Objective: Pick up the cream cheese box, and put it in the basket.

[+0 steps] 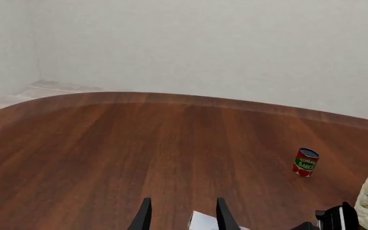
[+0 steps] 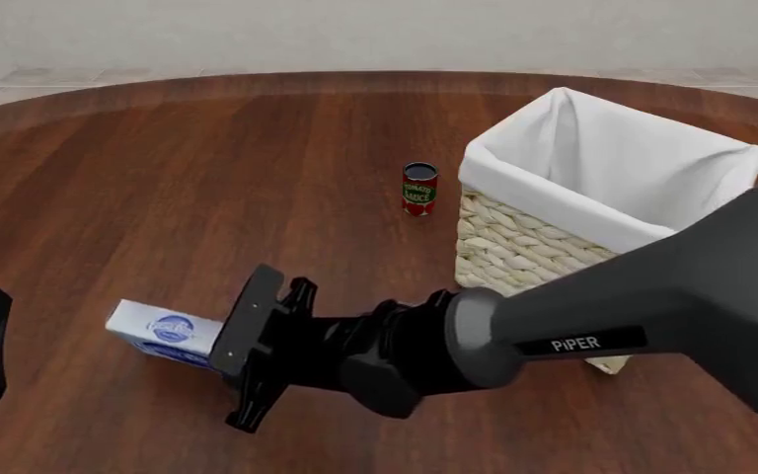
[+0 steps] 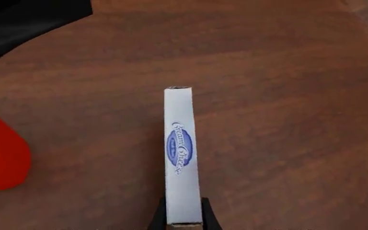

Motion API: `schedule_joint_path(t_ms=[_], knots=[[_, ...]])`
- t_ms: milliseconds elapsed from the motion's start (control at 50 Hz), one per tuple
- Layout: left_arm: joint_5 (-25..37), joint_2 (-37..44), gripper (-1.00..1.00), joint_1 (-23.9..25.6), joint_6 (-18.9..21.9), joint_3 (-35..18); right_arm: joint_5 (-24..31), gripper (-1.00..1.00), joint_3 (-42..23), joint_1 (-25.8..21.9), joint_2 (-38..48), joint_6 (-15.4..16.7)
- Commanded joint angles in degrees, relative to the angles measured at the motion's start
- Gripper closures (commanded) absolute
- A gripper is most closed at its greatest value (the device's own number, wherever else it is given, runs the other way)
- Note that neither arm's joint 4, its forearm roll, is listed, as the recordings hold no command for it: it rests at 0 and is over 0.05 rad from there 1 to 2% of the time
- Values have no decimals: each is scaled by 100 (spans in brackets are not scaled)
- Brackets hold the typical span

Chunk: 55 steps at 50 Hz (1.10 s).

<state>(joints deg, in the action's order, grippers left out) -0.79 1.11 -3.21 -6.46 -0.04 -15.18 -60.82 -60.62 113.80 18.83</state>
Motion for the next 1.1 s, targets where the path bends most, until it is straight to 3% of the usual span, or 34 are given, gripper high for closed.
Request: schedule_joint_path(t_ms=[20,1100], knots=[[-42,38,-100,-1,1,0,-18,100,64,-30,-234,-42],[-39,23,-100,38,40,-1,-134,100,839,-93,-1603,-245]])
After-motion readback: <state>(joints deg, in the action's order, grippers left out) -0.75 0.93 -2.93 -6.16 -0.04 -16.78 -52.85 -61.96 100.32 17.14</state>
